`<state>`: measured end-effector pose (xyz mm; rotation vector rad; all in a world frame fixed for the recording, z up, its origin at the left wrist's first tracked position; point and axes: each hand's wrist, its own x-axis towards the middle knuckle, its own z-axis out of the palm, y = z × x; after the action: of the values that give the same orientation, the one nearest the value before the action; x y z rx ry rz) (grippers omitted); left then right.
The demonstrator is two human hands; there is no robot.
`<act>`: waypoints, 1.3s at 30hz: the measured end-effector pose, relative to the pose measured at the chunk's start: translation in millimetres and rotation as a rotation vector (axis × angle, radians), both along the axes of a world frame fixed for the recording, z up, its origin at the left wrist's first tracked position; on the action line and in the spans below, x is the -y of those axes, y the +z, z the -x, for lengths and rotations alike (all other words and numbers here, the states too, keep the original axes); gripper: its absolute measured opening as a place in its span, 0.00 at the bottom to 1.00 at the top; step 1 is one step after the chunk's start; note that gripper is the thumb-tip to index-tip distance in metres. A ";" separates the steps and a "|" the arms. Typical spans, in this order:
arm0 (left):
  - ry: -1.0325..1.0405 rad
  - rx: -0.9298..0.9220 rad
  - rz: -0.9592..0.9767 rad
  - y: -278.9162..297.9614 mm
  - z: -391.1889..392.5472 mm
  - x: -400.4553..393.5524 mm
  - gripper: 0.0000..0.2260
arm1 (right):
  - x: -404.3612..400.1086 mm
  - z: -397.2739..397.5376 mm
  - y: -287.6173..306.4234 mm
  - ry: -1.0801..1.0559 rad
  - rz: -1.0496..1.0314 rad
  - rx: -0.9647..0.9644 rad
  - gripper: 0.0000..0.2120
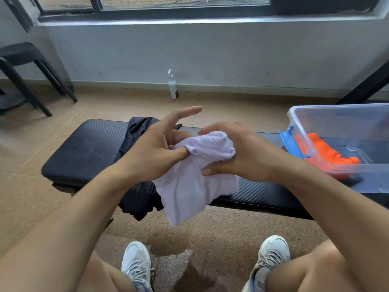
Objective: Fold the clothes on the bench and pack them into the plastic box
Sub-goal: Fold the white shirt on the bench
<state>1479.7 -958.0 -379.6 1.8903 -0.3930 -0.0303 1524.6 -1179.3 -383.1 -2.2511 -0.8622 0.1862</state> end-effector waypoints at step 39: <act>0.366 -0.197 -0.238 -81.7 -64.8 -20.2 0.11 | -4.9 -78.0 -67.6 -0.376 -0.275 -0.145 0.08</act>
<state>1544.5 -937.8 -461.3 2.1459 0.0986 -0.0186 1602.7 -1174.4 -450.7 -2.0649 -0.3530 0.0510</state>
